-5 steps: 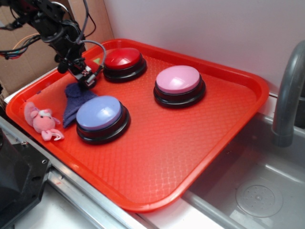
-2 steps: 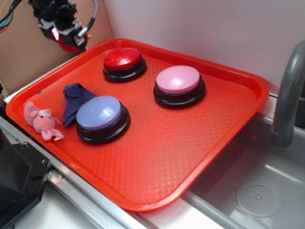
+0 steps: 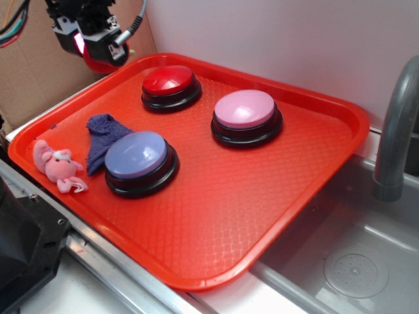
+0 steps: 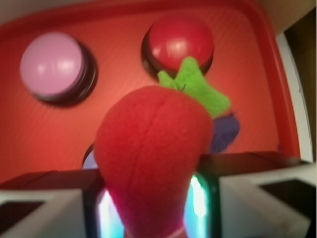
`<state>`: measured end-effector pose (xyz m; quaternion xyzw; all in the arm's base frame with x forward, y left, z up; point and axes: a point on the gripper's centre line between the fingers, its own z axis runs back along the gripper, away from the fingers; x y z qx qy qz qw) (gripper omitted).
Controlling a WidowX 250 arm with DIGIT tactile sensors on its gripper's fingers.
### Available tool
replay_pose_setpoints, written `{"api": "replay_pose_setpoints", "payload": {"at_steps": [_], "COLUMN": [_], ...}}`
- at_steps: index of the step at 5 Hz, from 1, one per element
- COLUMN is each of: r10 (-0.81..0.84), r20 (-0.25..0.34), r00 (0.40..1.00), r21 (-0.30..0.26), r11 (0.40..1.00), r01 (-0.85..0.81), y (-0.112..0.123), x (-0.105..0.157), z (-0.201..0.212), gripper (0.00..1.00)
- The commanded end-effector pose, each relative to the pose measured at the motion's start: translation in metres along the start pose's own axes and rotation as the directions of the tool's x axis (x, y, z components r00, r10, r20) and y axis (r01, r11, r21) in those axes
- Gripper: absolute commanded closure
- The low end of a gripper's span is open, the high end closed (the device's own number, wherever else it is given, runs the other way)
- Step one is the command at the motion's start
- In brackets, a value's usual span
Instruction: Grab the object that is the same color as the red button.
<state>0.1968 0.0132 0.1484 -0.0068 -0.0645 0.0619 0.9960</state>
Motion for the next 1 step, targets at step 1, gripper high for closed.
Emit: {"api": "replay_pose_setpoints", "payload": {"at_steps": [1], "r10": [0.079], "r20": [-0.003], "r00": [0.997], "r21": [0.014], "r11": [0.997], "r01": [-0.079], "y": [-0.0108], "x": [-0.0008], "z": [0.0161], "gripper": [1.0]}}
